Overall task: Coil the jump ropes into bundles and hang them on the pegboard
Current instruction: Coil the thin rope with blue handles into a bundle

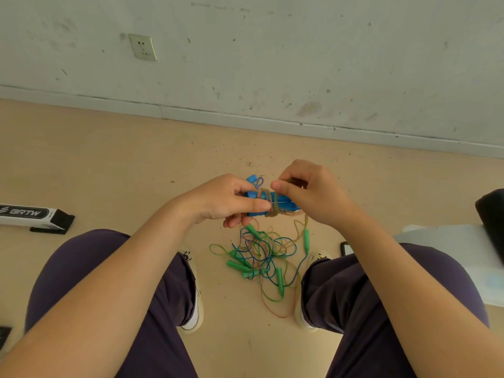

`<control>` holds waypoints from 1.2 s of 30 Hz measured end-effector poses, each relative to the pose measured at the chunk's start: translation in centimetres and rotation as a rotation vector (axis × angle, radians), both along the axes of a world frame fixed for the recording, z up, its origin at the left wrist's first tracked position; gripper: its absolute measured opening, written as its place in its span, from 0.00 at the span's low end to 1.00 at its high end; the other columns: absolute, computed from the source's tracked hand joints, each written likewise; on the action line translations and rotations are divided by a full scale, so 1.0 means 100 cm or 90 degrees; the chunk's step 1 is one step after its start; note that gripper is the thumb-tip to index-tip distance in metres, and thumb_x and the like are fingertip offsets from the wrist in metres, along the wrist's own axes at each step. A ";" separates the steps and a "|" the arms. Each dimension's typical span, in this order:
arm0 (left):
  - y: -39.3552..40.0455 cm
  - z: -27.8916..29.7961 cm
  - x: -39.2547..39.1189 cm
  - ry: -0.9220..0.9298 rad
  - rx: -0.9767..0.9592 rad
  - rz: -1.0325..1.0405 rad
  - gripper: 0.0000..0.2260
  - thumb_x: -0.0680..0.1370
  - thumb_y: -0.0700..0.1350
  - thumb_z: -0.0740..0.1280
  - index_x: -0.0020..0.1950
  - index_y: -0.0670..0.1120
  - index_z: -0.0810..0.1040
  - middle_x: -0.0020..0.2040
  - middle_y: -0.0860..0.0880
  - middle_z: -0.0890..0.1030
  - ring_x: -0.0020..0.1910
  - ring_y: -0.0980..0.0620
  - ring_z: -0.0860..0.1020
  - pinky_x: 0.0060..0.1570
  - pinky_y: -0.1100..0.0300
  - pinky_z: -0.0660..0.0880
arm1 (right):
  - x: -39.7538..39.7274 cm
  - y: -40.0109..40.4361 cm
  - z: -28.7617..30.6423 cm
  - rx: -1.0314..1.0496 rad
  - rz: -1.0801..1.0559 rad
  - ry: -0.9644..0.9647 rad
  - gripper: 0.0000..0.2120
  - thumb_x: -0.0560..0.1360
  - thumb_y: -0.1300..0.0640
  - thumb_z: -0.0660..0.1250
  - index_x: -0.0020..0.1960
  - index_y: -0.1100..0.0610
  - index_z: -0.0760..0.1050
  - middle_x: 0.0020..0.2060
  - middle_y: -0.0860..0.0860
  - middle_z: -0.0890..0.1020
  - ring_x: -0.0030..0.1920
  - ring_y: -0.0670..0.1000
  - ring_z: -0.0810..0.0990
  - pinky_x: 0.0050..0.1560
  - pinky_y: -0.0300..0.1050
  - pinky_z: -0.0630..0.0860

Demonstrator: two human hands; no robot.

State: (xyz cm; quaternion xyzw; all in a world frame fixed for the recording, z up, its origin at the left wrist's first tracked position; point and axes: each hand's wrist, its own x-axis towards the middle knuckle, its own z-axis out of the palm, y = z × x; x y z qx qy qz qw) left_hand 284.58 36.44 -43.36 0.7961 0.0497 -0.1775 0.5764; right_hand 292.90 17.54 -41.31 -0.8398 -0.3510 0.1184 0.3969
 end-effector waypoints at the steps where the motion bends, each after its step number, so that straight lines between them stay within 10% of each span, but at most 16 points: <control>1: 0.000 0.001 0.000 -0.001 -0.009 -0.007 0.08 0.77 0.49 0.72 0.41 0.47 0.81 0.31 0.48 0.80 0.22 0.54 0.72 0.26 0.65 0.69 | 0.001 0.000 0.000 0.010 -0.006 0.003 0.08 0.74 0.55 0.73 0.41 0.58 0.80 0.39 0.53 0.79 0.37 0.46 0.73 0.40 0.41 0.70; 7: -0.001 0.002 -0.004 0.000 -0.040 -0.028 0.11 0.76 0.51 0.72 0.43 0.43 0.80 0.32 0.46 0.80 0.23 0.54 0.73 0.27 0.64 0.70 | 0.000 0.002 -0.004 0.026 0.014 0.080 0.08 0.73 0.54 0.74 0.44 0.54 0.75 0.36 0.46 0.78 0.35 0.38 0.73 0.37 0.31 0.70; 15: -0.003 0.002 -0.006 -0.005 -0.093 -0.013 0.12 0.73 0.53 0.72 0.44 0.44 0.80 0.33 0.45 0.80 0.23 0.54 0.73 0.26 0.63 0.71 | 0.001 0.003 -0.006 0.099 0.017 0.175 0.07 0.74 0.57 0.74 0.44 0.59 0.78 0.42 0.53 0.83 0.44 0.50 0.82 0.56 0.56 0.78; 21: -0.003 0.003 -0.005 -0.027 -0.109 0.019 0.13 0.72 0.53 0.71 0.45 0.42 0.80 0.33 0.45 0.80 0.23 0.53 0.73 0.26 0.62 0.71 | -0.001 0.005 -0.009 0.198 0.018 0.238 0.02 0.75 0.62 0.71 0.47 0.60 0.80 0.40 0.51 0.84 0.41 0.46 0.82 0.44 0.39 0.79; 28: -0.004 0.005 -0.002 -0.071 -0.160 0.088 0.20 0.72 0.52 0.71 0.51 0.35 0.79 0.32 0.46 0.80 0.23 0.53 0.74 0.26 0.62 0.72 | 0.008 0.001 -0.006 0.269 0.035 0.445 0.16 0.68 0.58 0.73 0.55 0.61 0.80 0.55 0.59 0.84 0.53 0.55 0.82 0.54 0.47 0.77; 36: -0.008 0.006 -0.003 -0.115 -0.194 0.154 0.24 0.73 0.51 0.70 0.53 0.29 0.76 0.31 0.47 0.79 0.24 0.53 0.74 0.26 0.62 0.72 | 0.009 0.004 -0.011 0.359 0.061 0.593 0.14 0.70 0.58 0.74 0.56 0.55 0.82 0.49 0.53 0.84 0.45 0.51 0.82 0.46 0.43 0.79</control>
